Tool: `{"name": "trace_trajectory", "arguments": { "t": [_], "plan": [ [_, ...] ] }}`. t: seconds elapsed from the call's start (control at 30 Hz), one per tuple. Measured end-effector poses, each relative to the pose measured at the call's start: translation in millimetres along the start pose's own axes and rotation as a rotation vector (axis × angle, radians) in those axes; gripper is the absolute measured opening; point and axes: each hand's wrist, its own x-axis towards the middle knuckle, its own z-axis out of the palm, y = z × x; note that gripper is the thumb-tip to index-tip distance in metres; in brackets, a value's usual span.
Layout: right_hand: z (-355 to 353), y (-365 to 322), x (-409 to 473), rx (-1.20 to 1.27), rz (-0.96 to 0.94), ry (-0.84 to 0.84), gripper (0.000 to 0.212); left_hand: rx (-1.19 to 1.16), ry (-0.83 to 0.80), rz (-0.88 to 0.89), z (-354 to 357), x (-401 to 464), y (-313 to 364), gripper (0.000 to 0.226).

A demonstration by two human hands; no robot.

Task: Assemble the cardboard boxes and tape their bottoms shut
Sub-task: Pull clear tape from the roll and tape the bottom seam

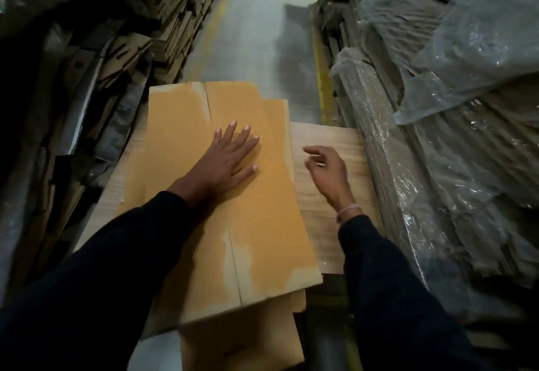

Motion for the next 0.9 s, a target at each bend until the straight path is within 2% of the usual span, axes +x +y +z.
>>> {"name": "trace_trajectory", "arguments": {
  "t": [0.07,0.2,0.37,0.5,0.77,0.9],
  "plan": [
    [-17,46,32,-0.199,0.142,0.025,0.04,0.009,-0.028,0.017,2,4,-5,0.084],
    [-31,126,71,-0.509,0.367,-0.059,0.059,0.023,-0.029,0.021,10,2,-5,0.077],
    [-22,152,101,-0.694,0.345,-0.117,0.081,-0.003,0.012,0.029,10,0,-3,0.074],
    [-11,159,126,-0.786,0.353,-0.191,0.088,-0.015,-0.016,0.024,9,1,-3,0.073],
    [4,161,154,-0.888,0.437,-0.181,0.078,-0.025,-0.005,0.02,11,0,-4,0.072],
    [8,161,158,-0.951,0.443,-0.209,0.054,-0.02,0.0,0.02,13,0,-4,0.072]
  ]
}}
